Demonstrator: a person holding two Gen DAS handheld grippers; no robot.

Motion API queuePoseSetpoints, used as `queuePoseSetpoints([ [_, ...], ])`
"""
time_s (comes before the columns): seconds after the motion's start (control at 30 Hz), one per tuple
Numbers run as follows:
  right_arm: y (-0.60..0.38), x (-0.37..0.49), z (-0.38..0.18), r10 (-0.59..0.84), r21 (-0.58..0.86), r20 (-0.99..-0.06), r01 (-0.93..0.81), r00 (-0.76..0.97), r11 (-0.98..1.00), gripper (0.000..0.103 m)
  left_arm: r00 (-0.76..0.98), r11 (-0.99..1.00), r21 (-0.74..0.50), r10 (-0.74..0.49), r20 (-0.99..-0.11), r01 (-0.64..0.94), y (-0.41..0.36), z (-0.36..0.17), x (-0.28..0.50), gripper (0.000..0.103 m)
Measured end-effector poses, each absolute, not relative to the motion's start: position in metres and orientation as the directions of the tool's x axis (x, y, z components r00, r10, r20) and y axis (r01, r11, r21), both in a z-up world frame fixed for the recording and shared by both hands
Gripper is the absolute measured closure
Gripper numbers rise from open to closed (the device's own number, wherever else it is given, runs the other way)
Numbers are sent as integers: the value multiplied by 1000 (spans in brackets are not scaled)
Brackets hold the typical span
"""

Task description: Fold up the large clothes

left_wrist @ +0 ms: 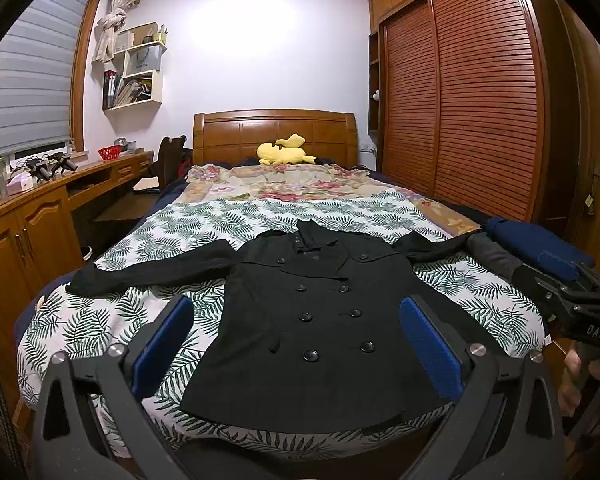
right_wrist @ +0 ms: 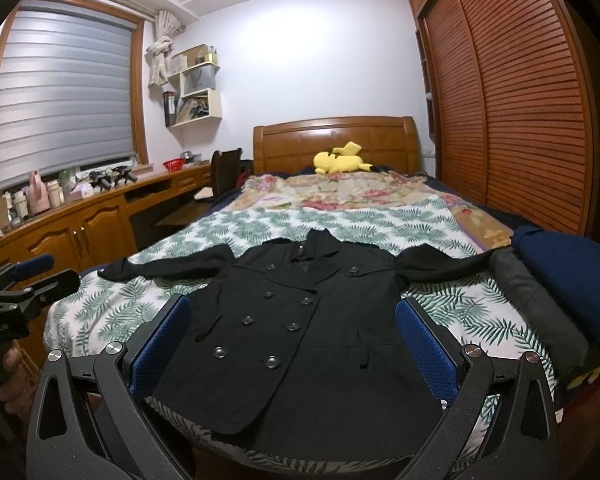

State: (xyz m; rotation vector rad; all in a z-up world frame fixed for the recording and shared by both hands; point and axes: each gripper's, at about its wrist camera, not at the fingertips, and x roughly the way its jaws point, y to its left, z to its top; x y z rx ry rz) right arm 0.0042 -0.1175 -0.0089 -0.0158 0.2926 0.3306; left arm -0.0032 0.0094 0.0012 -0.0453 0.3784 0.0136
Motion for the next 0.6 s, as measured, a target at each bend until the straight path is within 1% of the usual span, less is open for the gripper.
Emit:
queuePoseSetpoints([
  [0.17,-118,3,-19,316,29,-281,-321,906,947,0,931,999,-44,3,-366,-20,9,2,-4,0],
  [0.6,-110,2,-11,319,18,-296,-328,900,944,0,923,999,-41,13,-384,-31,16,-7,3,0],
])
